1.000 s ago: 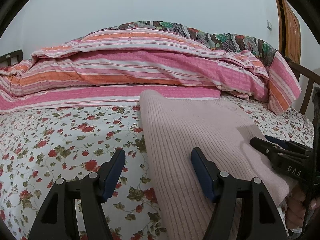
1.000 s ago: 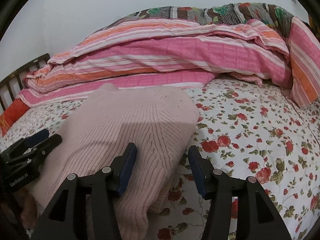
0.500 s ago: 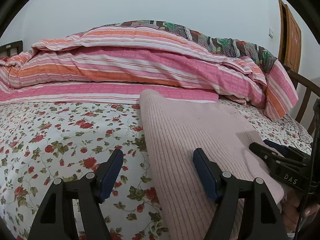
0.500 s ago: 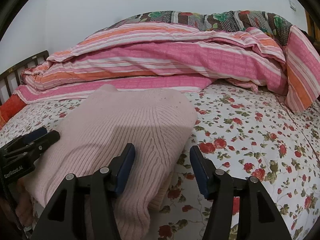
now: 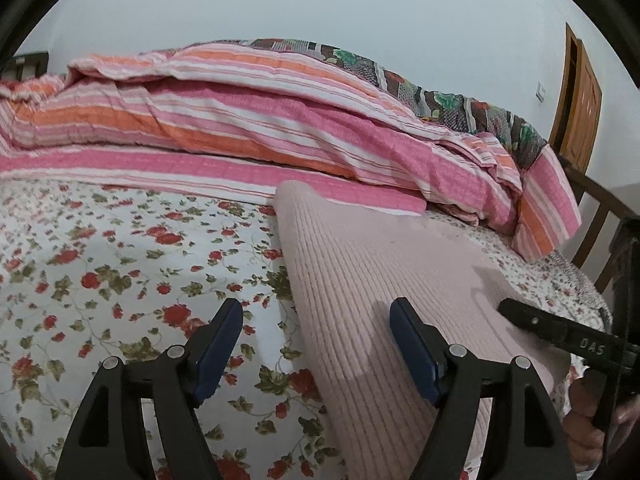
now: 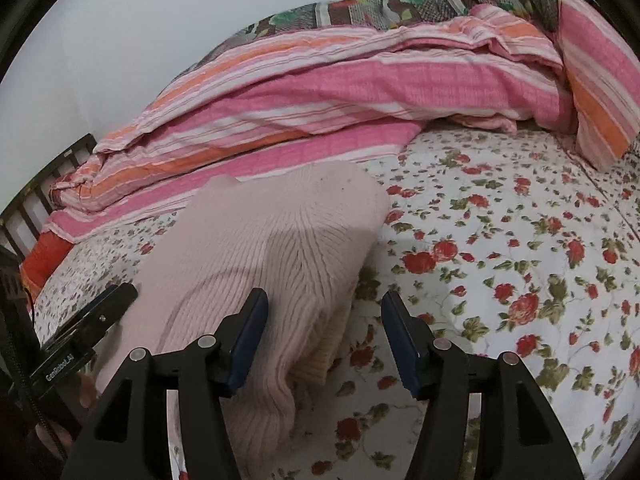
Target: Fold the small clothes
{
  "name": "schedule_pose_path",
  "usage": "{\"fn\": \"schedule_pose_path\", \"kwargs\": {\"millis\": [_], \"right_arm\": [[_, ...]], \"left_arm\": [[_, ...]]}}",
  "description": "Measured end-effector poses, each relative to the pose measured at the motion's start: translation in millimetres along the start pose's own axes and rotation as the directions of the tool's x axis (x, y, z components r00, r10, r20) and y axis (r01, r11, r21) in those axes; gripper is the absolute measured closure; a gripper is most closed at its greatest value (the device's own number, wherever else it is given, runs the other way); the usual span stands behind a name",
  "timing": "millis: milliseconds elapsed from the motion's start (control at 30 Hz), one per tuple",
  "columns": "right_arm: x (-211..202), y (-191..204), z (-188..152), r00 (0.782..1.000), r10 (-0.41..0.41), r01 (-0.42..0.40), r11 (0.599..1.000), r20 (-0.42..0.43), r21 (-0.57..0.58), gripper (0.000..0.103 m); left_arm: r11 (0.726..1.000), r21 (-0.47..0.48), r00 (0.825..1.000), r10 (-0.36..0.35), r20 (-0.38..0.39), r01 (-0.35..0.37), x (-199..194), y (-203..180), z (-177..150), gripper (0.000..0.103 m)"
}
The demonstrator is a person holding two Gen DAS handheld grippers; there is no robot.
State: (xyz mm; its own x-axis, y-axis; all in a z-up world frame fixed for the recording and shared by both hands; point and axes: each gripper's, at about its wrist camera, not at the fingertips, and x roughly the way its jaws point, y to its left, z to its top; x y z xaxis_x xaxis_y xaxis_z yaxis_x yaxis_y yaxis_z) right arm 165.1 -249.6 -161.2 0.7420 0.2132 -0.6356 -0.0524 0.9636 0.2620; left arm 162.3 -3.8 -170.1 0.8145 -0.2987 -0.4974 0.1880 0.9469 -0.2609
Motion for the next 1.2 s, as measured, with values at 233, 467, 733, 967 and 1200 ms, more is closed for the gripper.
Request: {"fn": "schedule_pose_path", "kwargs": {"millis": [233, 467, 733, 967, 1200], "right_arm": [[0.3, 26.7, 7.6, 0.997, -0.046, 0.052, 0.992, 0.059, -0.119, 0.089], [4.7, 10.0, -1.2, 0.997, -0.060, 0.065, 0.994, 0.053, -0.084, 0.091], [6.6, 29.5, -5.3, 0.984, -0.164, 0.173, 0.969, 0.069, -0.173, 0.088], [-11.0, 12.3, -0.4, 0.995, -0.093, 0.097, 0.989, 0.036, -0.115, 0.077], [-40.1, 7.4, -10.6, 0.999, -0.004, 0.008, 0.998, 0.053, -0.068, 0.076]], "left_arm": [[0.999, -0.030, 1.000, -0.021, -0.012, 0.020, 4.2, 4.5, 0.4, 0.026], [0.999, -0.024, 0.999, -0.031, -0.014, 0.030, 2.7, 3.4, -1.4, 0.024], [1.000, -0.018, 1.000, -0.003, -0.020, 0.002, 1.3, 1.1, -0.7, 0.023], [0.996, 0.068, 0.997, -0.046, -0.064, 0.051, -30.2, -0.3, -14.8, 0.024], [0.988, 0.115, 0.988, -0.084, -0.128, 0.099, -65.7, 0.2, -39.5, 0.027]]}}
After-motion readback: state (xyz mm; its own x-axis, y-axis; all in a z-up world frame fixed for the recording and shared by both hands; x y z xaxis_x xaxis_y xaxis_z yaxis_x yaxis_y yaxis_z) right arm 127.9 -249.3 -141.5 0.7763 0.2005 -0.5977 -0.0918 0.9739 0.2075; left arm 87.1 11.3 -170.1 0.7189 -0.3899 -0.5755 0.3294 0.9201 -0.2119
